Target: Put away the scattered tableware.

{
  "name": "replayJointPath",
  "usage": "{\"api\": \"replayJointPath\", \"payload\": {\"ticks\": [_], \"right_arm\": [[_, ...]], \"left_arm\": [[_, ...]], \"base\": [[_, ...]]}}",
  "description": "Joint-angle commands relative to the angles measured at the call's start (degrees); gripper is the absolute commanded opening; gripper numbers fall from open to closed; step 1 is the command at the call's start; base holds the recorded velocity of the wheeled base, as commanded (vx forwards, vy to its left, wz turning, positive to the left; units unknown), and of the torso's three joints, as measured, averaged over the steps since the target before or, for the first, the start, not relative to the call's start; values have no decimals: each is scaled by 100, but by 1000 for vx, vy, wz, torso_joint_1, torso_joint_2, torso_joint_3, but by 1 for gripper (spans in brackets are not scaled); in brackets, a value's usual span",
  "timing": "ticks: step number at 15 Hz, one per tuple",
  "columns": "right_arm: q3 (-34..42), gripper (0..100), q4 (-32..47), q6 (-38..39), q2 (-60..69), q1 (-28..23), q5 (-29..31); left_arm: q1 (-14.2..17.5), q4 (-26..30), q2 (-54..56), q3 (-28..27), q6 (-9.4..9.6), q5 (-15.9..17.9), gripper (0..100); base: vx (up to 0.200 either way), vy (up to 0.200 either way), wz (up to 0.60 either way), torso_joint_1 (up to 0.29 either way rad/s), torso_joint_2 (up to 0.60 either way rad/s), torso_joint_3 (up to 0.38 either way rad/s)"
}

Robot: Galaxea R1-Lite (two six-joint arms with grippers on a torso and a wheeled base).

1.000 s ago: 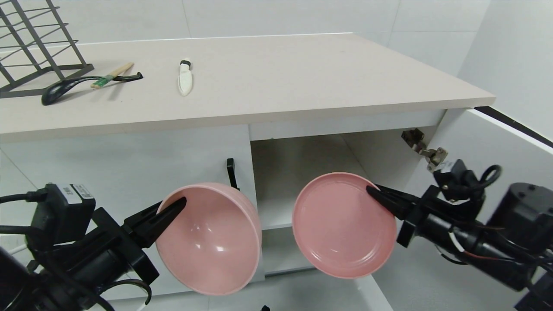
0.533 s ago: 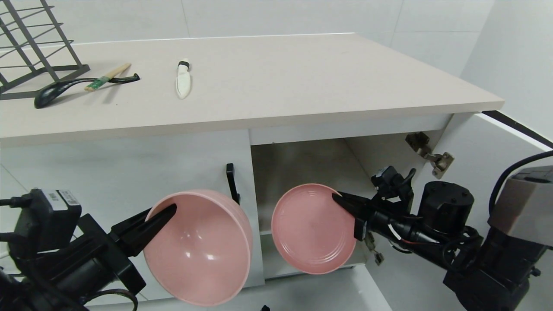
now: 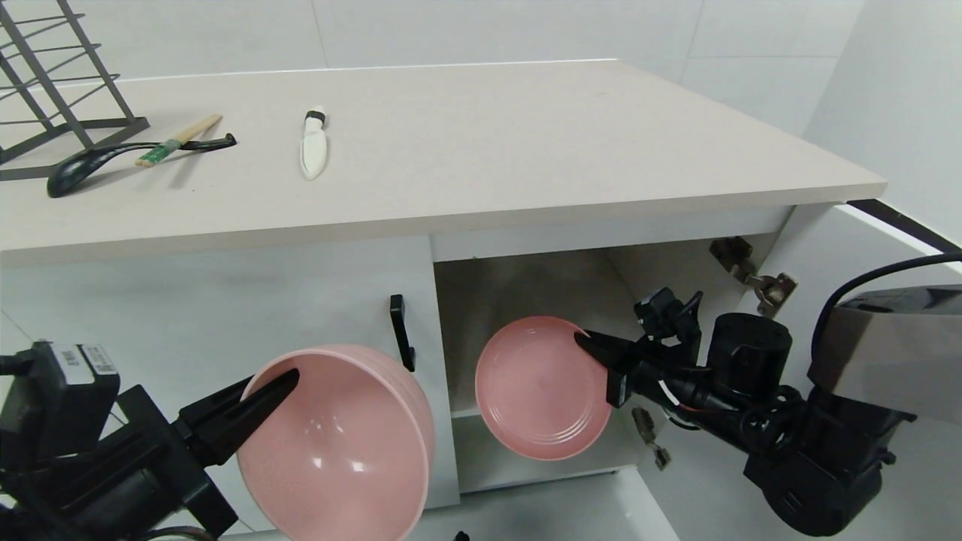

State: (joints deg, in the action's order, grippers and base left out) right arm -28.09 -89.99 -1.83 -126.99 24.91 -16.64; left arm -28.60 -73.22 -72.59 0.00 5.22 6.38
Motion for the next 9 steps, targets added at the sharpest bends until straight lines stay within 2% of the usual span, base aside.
{"api": "replayJointPath", "payload": {"ticks": [1, 3, 6, 7, 9], "right_arm": [[-399, 0, -1, 227, -247, -56, 12], [-593, 0, -1, 719, -370, -74, 29], [-865, 0, -1, 1018, -687, -161, 363], [-918, 0, -1, 1176, -783, -197, 372], [-1023, 0, -1, 1264, -880, -232, 372]], "left_arm": [[12, 9, 26, 0, 6, -5, 0], [12, 9, 17, 0, -3, -5, 0], [100, 167, -9, 0, -30, -40, 0], [162, 387, -9, 0, -12, -31, 0], [135, 378, 26, -9, 6, -22, 0]], "base": [[0, 0, 0, 0, 0, 0], [0, 0, 0, 0, 0, 0], [0, 0, 0, 0, 0, 0], [200, 0, 0, 2, 7, 7], [0, 0, 0, 0, 0, 0]]}}
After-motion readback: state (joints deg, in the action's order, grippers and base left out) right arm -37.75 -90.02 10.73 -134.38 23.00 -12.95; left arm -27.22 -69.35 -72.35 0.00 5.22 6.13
